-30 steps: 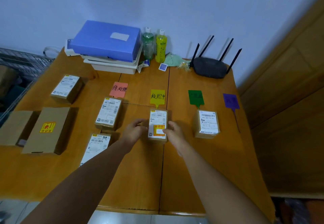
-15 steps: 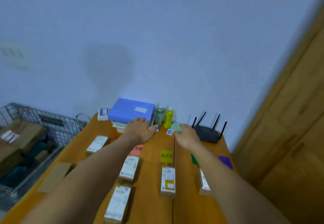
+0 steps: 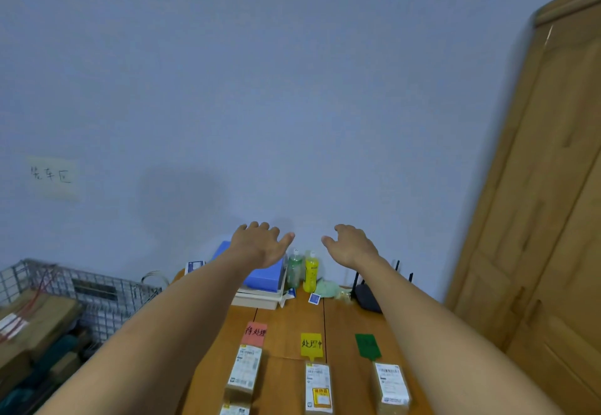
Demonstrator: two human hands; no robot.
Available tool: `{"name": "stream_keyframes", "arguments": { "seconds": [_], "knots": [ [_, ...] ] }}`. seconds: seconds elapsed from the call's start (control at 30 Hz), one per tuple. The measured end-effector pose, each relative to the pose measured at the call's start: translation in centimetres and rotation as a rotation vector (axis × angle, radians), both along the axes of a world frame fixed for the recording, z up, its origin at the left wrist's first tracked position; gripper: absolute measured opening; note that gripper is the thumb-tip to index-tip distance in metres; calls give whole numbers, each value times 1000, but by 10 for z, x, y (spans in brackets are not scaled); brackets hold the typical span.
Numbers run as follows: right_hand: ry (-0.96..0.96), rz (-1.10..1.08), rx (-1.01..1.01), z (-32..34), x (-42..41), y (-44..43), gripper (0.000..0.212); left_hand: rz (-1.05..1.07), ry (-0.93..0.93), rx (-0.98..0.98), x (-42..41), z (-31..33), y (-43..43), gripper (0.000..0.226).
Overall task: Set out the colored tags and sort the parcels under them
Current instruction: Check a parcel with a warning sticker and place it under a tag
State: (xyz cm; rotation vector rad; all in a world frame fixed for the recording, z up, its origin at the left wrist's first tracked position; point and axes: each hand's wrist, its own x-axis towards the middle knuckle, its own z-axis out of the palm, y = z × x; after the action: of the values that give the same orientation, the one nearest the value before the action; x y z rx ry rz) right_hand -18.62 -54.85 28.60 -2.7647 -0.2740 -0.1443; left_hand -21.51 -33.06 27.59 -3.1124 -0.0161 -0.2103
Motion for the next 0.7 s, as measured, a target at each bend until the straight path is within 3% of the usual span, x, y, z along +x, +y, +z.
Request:
{"name": "stream_keyframes", "arguments": {
  "seconds": [0.3, 0.7],
  "knots": [
    [75, 31, 32, -33, -8, 26, 68, 15, 33, 34, -23, -27, 25, 75],
    [61, 44, 16, -50, 32, 153, 65, 55, 41, 5, 25, -40, 157, 72]
  ]
}}
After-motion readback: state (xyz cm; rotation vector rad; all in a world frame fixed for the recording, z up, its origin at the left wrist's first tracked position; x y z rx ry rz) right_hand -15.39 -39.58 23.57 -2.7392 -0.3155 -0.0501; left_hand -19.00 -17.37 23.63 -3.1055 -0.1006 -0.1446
